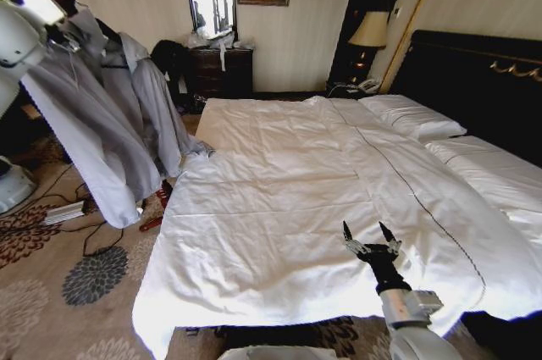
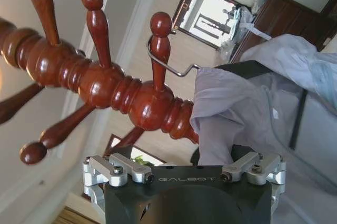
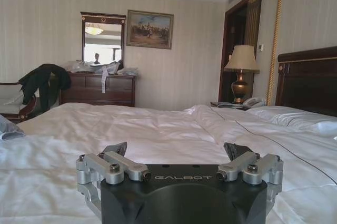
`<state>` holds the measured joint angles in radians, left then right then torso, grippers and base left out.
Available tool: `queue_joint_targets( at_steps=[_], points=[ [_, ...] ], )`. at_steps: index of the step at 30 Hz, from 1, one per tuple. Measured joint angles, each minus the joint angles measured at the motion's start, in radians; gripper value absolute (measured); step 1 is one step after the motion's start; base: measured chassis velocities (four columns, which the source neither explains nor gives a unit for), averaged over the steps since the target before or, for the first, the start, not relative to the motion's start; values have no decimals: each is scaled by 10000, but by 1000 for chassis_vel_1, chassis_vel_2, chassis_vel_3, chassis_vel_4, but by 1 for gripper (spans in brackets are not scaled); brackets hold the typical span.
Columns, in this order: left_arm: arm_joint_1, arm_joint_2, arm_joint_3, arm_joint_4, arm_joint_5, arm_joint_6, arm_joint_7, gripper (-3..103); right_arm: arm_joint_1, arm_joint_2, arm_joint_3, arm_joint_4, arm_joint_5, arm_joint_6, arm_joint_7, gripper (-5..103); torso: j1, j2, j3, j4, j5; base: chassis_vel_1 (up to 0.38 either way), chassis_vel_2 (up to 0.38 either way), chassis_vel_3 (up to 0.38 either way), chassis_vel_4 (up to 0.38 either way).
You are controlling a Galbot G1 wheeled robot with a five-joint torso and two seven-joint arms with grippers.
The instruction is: Pick up the clothes from the bed and hang them on the clothes hanger.
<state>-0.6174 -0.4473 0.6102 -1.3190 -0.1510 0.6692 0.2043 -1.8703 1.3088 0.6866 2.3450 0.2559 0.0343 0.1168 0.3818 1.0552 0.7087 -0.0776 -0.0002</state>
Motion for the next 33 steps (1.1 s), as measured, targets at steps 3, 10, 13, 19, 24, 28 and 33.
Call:
queue_joint_targets(
  at_steps=[3,10,13,19,24,28,33],
  points=[
    [343,311,-407,-432,-261,9,-47,100,11,-6,-1,76,-2,-21,0,100,1,0,0,-5,1,0,0,0,0],
    [2070,1172,-1897,-1588,-605,-245,-338,100,-96,-37,2,50,-78,6,-15,100,0,0,0,-2,0,0,0,0,0],
    [3105,1550,-2869,-2172,-958,-316,-579,100,-136,-2,-44,47,-120,38,-27,100,0,0,0,-7,1,0,0,0,0],
    [4158,2495,-3457,-3173,-2845,-1460,-1321,100,-125,-29,-1,44,-116,41,-28,100,-2,1,-1,1,2,0,0,0,0],
    [4973,2983,-4089,-3758,-3601,-2615,-1872,100,-176,3,-51,61,-147,41,-27,100,2,0,2,-6,0,0,0,0,0],
    [5601,3441,-4547,-4541,-4936,-3312,-2084,100,-232,17,-55,78,-165,57,-29,100,-1,1,0,-1,2,0,0,0,0],
    [6520,3998,-4711,-5438,-6755,-4674,-2135,100,-263,-21,46,123,-150,86,-28,100,0,1,0,-4,5,0,0,0,0]
  ],
)
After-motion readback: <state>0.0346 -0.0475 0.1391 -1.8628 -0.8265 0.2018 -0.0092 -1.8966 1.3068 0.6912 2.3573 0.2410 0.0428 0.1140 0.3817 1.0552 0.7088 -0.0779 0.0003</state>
